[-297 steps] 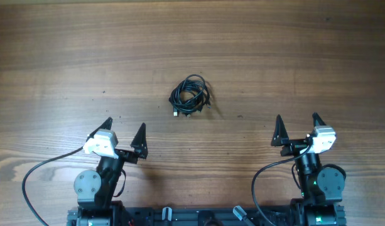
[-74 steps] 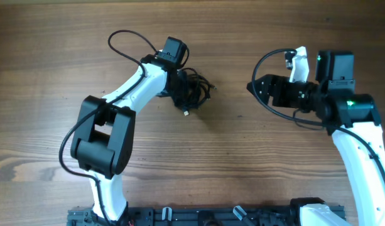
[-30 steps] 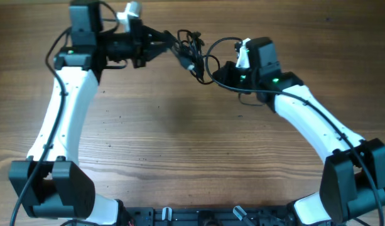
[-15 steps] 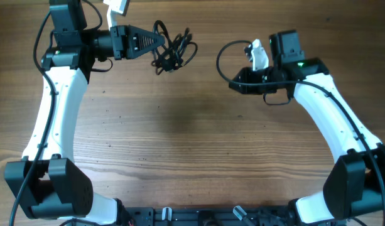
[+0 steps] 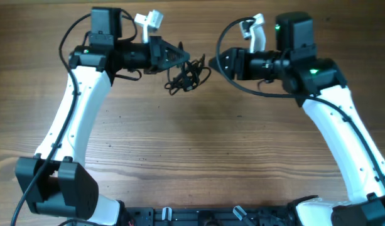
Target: Untangle cables
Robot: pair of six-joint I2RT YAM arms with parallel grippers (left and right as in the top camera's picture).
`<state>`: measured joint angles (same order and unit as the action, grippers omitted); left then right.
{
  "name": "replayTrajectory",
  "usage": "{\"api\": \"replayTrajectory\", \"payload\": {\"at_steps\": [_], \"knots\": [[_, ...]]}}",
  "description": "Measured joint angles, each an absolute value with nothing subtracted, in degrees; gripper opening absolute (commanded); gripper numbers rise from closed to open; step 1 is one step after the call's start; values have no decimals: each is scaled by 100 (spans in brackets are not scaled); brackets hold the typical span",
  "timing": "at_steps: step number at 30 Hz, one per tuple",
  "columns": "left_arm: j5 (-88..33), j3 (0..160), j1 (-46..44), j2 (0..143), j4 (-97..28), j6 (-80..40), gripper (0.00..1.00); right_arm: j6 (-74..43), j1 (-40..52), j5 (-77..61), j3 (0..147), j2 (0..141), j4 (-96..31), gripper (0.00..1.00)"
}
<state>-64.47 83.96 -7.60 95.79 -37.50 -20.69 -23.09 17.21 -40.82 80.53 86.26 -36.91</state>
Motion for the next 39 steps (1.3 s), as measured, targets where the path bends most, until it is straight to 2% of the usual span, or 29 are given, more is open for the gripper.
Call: {"api": "replayTrajectory", "payload": {"at_steps": [10, 21, 28, 31, 32, 39], "knots": [[-6261, 8394, -832, 9579, -3793, -2069, 4, -3133, 2187, -3336, 8053, 9089, -3507, 58], [-6257, 8396, -832, 9579, -3822, -2069, 4, -3371, 2388, -3315, 8053, 9633, -3310, 58], [-6233, 8396, -829, 9579, -3787, -2099, 4, -3802, 2545, -2834, 8051, 10112, -3627, 29], [-6237, 8396, -755, 9579, -3730, -2209, 4, -4093, 2390, -2261, 8051, 10228, -3900, 7], [-6237, 8396, -694, 9579, -3732, -2235, 4, -4185, 2296, -2182, 8051, 10259, -3951, 4], [-6235, 8396, 259, 9579, -3732, -2309, 4, -3752, 1446, -1894, 8001, 10318, -4335, 4]]}}
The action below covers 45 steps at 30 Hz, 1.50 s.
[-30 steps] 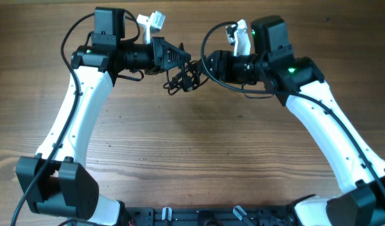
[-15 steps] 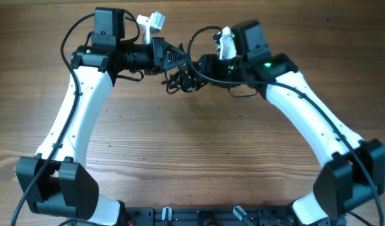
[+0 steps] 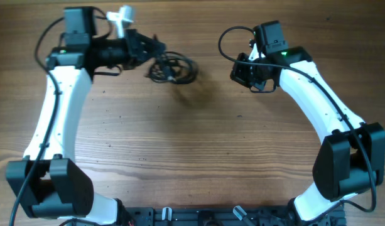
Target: Untangle cables
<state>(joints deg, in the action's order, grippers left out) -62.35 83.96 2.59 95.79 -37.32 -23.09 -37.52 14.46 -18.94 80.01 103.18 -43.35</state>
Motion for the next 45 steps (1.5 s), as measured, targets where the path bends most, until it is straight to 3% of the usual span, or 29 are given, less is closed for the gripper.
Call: {"api": "replayTrajectory", "payload": {"at_steps": [5, 8, 12, 18, 25, 33, 39, 45], "knots": [[-6016, 8396, 864, 9579, -4097, -2320, 4, -2794, 1350, -2150, 7996, 10318, -4451, 5], [-5870, 8396, 851, 9579, -4407, -2418, 4, -1966, 1389, -2974, 7996, 10318, -4276, 13], [-5819, 8396, 718, 9579, -4442, -3122, 4, -1365, 1706, -3616, 7996, 10318, -3975, 15], [-5793, 8396, 674, 9579, -4442, -5026, 4, -1516, 2032, -3859, 7996, 10318, -3743, 15], [-5704, 8396, 73, 9579, -4414, -6753, 4, -2158, 1044, -3306, 7996, 9769, -4434, 18], [-2257, 8396, -1212, 9579, -5004, -6938, 4, -2231, 696, -1951, 7996, 8855, -5282, 22], [64, 8394, -1155, 9598, -5529, -7242, 4, -2209, 714, -1769, 7996, 8860, -5249, 27], [1028, 8099, -1048, 10119, -5435, -7752, 4, -1962, 1120, -1752, 7996, 8860, -5214, 31]]}}
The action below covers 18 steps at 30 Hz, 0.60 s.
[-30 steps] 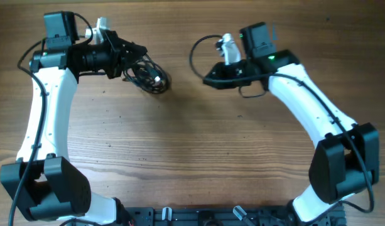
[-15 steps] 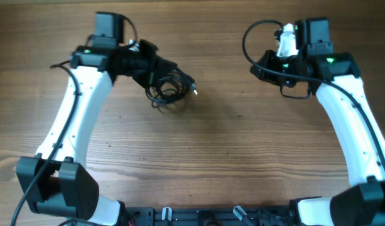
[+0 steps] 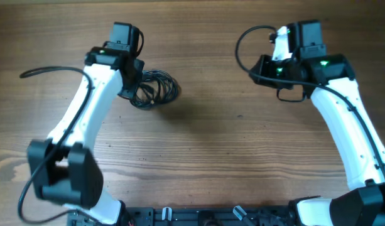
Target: Untangle cables
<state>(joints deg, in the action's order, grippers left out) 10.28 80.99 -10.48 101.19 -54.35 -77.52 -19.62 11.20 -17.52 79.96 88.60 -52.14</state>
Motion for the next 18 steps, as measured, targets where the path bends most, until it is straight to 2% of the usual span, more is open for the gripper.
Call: {"api": "replayTrajectory", "payload": {"at_steps": [7, 18], "knots": [[1059, 8014, -1017, 10844, -5356, -8438, 4, -1918, 1559, -1752, 7996, 8860, -5096, 35], [-1671, 8009, -467, 10558, -5030, -8783, 4, -1918, 1573, -1750, 7996, 8888, -5011, 36]]}}
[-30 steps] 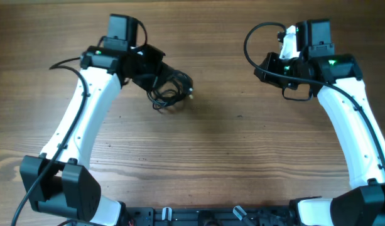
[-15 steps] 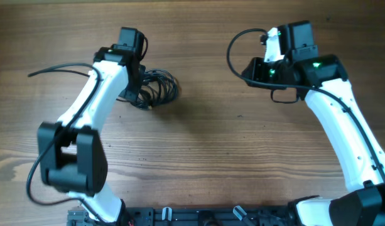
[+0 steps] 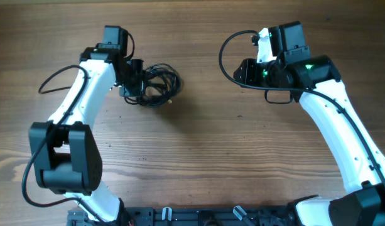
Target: Untangle cables
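Note:
The black cable bundle [image 3: 159, 81] lies coiled in loose loops on the wooden table, upper left of centre. My left gripper [image 3: 137, 80] points right and sits against the bundle's left edge, its fingertips lost among the dark loops. How far its jaws stand apart does not show. My right gripper [image 3: 241, 70] hovers well to the right of the bundle, pointing left, with nothing visibly in it. Its jaws are too dark to read.
The wooden table [image 3: 198, 150] spreads out below both arms. The right arm's own black wiring loop [image 3: 225, 53] arcs above its wrist. A black rail [image 3: 198, 216] runs along the front edge between the arm bases.
The left gripper has turned from pointing down over the bundle's left side to pointing right at that edge. The bundle shifted slightly right. The right gripper moved a little left.
At first both grippers faced each other at the back, the tangled bundle hanging between them by the left one. Then the left arm had carried it leftward while the right arm had pulled away empty. Later the bundle lay on the table by the left gripper, as now.

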Robot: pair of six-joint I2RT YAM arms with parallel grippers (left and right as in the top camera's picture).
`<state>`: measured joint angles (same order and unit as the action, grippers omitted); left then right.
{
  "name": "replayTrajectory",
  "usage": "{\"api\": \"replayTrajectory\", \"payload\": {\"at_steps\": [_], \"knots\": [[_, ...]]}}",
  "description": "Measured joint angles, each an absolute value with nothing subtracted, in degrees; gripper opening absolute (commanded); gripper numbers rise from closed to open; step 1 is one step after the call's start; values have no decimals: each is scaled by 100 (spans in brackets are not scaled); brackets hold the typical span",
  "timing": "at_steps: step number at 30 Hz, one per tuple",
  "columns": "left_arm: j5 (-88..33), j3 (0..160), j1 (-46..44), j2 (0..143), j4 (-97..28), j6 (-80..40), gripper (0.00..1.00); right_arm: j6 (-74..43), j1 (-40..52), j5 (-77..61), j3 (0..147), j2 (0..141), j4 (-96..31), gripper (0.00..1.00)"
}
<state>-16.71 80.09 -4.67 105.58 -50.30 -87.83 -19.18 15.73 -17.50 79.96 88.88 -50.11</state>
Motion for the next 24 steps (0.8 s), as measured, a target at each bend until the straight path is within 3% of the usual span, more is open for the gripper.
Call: {"api": "replayTrajectory", "payload": {"at_steps": [5, 11, 14, 15, 16, 19, 22, 24], "knots": [[-2082, 8009, -283, 10541, -5035, -8809, 4, -1927, 1570, -1752, 7996, 9144, -5009, 35], [-432, 8007, -95, 10541, -5033, -9327, 4, -1927, 1570, -1841, 7996, 9413, -4908, 35], [460, 8007, -36, 10541, -5035, -9343, 38, -1927, 1570, -1863, 7996, 9432, -4904, 35], [661, 8007, -32, 10541, -5037, -9247, 40, -1927, 1570, -1863, 7996, 9435, -4901, 35], [851, 8007, -25, 10541, -5033, -9037, 39, -1927, 1570, -1865, 7996, 9435, -4899, 36], [958, 7999, -14, 10541, -4663, -7529, 22, -1927, 1573, -1887, 7996, 9439, -4880, 35], [-78, 7999, -3, 10541, -4348, -5015, 36, -1927, 1573, -1905, 7996, 9454, -4875, 36], [-819, 7999, -3, 10541, -4436, -3806, 52, -1927, 1573, -1905, 7996, 9454, -4873, 36]]}}
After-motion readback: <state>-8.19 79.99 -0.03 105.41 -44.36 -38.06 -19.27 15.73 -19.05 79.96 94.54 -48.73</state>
